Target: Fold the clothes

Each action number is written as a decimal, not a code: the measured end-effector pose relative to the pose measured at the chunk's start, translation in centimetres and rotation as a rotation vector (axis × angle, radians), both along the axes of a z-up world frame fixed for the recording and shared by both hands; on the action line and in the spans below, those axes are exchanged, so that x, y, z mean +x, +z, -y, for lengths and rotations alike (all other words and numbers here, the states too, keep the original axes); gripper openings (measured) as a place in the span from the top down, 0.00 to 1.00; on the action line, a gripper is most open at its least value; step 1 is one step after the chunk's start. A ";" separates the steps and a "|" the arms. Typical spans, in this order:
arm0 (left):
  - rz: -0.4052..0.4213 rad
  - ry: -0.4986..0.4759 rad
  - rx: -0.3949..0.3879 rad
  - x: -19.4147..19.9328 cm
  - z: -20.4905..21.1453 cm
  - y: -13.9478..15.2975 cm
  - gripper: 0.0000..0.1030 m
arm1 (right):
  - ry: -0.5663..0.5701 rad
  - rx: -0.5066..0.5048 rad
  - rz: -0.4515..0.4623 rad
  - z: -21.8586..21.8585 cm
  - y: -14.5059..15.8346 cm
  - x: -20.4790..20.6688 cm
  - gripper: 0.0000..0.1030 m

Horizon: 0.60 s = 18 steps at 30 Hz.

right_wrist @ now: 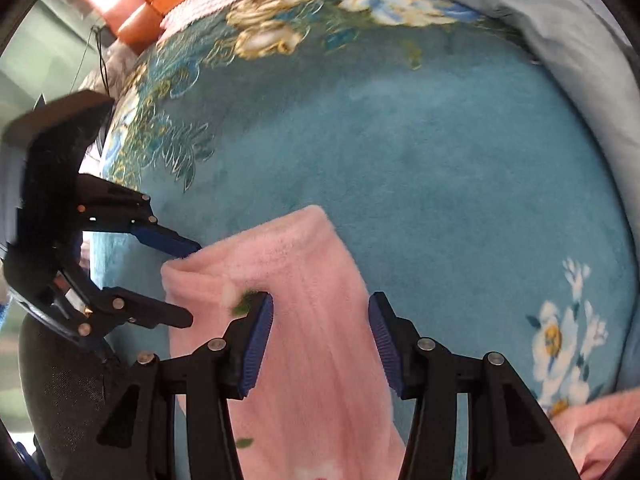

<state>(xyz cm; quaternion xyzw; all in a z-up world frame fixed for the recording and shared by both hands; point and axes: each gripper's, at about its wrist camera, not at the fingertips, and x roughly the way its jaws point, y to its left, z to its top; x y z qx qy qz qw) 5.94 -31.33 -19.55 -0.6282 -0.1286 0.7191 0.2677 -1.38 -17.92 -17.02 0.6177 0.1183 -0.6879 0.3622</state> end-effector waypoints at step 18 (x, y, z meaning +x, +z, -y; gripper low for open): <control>-0.021 -0.008 0.053 -0.9 -0.5 -0.2 0.55 | -0.168 0.039 -0.058 -1.9 2.0 -2.6 0.95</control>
